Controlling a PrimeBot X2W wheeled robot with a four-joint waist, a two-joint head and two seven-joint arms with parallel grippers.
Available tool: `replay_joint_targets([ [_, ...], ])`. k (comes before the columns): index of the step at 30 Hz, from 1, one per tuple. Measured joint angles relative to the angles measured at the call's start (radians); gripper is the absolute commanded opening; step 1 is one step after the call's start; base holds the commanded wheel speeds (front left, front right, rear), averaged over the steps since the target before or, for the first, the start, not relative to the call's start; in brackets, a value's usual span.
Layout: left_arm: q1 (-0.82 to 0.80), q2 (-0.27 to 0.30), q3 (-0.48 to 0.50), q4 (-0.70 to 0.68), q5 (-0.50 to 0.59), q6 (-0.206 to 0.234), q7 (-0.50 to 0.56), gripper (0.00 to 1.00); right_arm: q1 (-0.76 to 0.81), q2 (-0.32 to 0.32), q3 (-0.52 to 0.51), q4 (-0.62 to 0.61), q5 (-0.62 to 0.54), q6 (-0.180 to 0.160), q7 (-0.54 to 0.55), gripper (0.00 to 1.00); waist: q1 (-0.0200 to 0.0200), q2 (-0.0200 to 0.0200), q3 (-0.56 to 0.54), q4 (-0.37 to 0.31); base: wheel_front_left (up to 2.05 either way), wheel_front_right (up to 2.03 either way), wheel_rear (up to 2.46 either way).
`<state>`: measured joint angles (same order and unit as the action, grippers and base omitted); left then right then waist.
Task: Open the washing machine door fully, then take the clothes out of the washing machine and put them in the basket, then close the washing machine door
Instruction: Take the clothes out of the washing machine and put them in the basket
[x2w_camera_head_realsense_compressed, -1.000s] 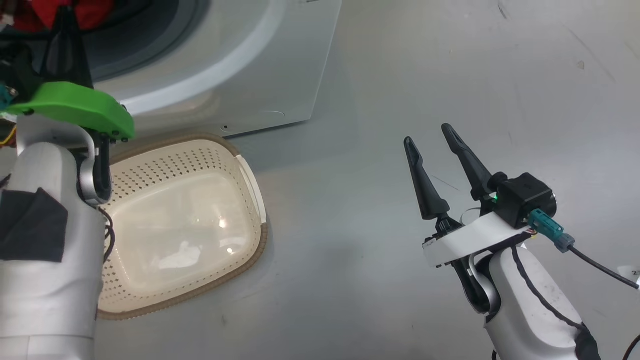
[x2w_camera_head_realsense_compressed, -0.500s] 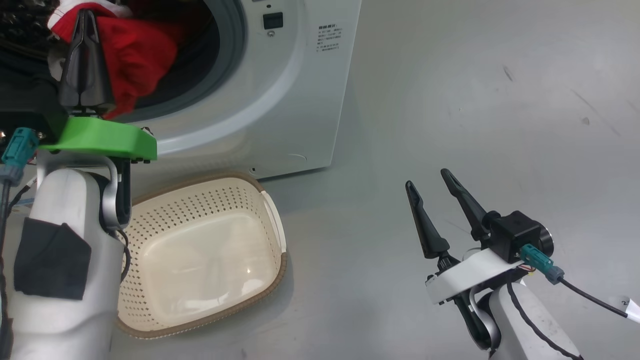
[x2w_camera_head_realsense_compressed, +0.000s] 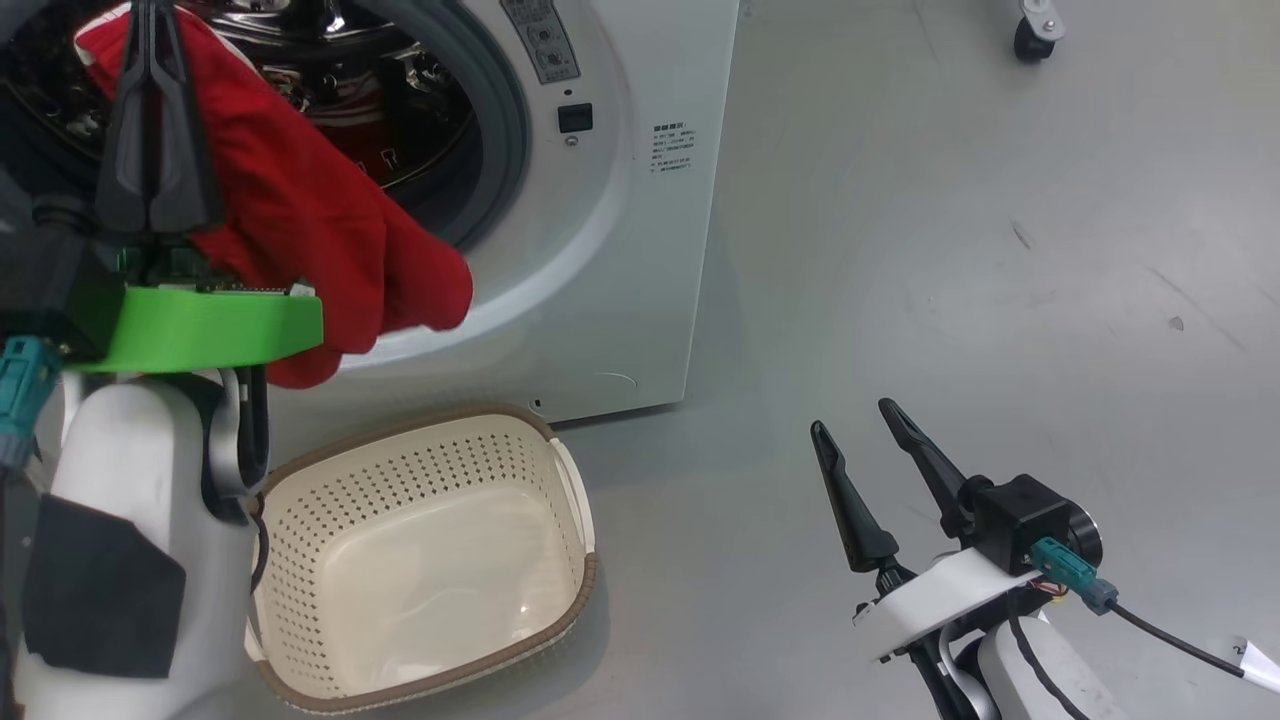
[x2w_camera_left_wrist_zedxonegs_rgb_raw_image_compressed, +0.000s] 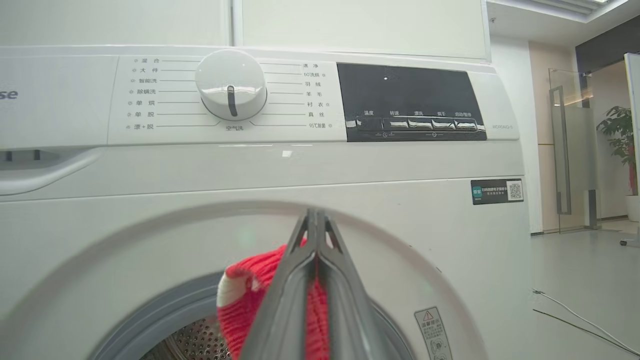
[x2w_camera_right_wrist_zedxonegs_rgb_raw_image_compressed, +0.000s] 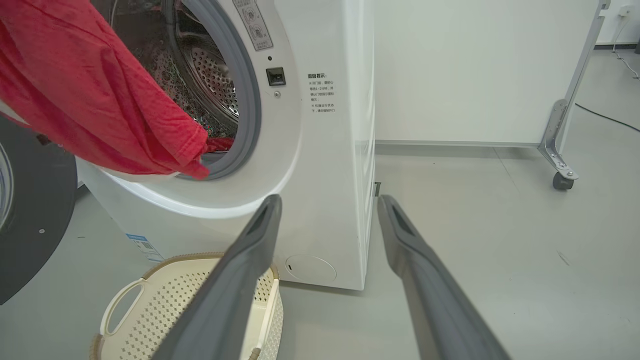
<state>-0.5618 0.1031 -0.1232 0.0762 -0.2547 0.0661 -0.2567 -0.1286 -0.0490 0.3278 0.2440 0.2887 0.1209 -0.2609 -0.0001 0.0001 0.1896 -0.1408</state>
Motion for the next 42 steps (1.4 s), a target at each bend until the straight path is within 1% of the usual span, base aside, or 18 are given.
replay_joint_targets([
  [4,0.045,-0.002,0.001,-0.061,0.002,0.008,0.000,0.00,0.009,0.000,0.001,-0.004,0.000,0.000,0.000,1.00,0.0000,0.0000,-0.014,0.004,0.00,0.00,0.00],
  [8,0.110,-0.020,-0.005,-0.080,0.001,0.014,0.000,0.00,0.015,0.000,-0.002,-0.012,-0.001,-0.001,0.000,1.00,0.0000,0.0000,-0.014,0.007,0.00,0.00,0.00],
  [13,0.208,-0.033,-0.016,-0.075,-0.014,0.023,0.029,0.00,0.015,0.000,-0.002,-0.029,-0.006,-0.002,0.000,1.00,0.0000,0.0000,0.003,0.013,0.00,0.00,0.00],
  [18,0.296,-0.045,-0.014,-0.041,-0.044,0.029,0.055,0.00,0.013,0.000,0.006,-0.050,-0.009,-0.002,0.000,1.00,0.0000,0.0000,0.032,0.012,0.00,0.00,0.00],
  [23,0.325,-0.047,-0.012,0.013,-0.070,0.033,0.072,0.00,-0.005,0.000,0.017,-0.066,-0.010,-0.001,0.000,1.00,0.0000,0.0000,0.077,0.006,0.00,0.00,0.00],
  [28,0.339,-0.049,-0.010,0.113,-0.093,0.033,0.097,0.00,-0.036,0.000,0.022,-0.094,-0.009,-0.001,0.000,1.00,0.0000,-0.0001,0.141,-0.011,0.00,0.00,0.00],
  [29,0.339,-0.049,-0.010,0.113,-0.093,0.033,0.097,0.00,-0.036,0.000,0.022,-0.094,-0.009,-0.001,0.000,1.00,0.0000,-0.0001,0.141,-0.011,0.00,0.00,0.00],
  [34,0.335,-0.049,-0.011,0.203,-0.096,0.033,0.115,0.00,-0.067,0.000,0.031,-0.114,-0.002,0.000,0.000,1.00,0.0000,0.0000,0.203,-0.030,0.00,0.00,0.00],
  [42,0.256,-0.046,-0.003,0.348,-0.097,0.033,0.159,0.00,-0.126,0.000,0.023,-0.144,0.013,0.000,0.000,1.00,0.0000,0.0000,0.310,-0.064,0.00,0.00,0.00],
])
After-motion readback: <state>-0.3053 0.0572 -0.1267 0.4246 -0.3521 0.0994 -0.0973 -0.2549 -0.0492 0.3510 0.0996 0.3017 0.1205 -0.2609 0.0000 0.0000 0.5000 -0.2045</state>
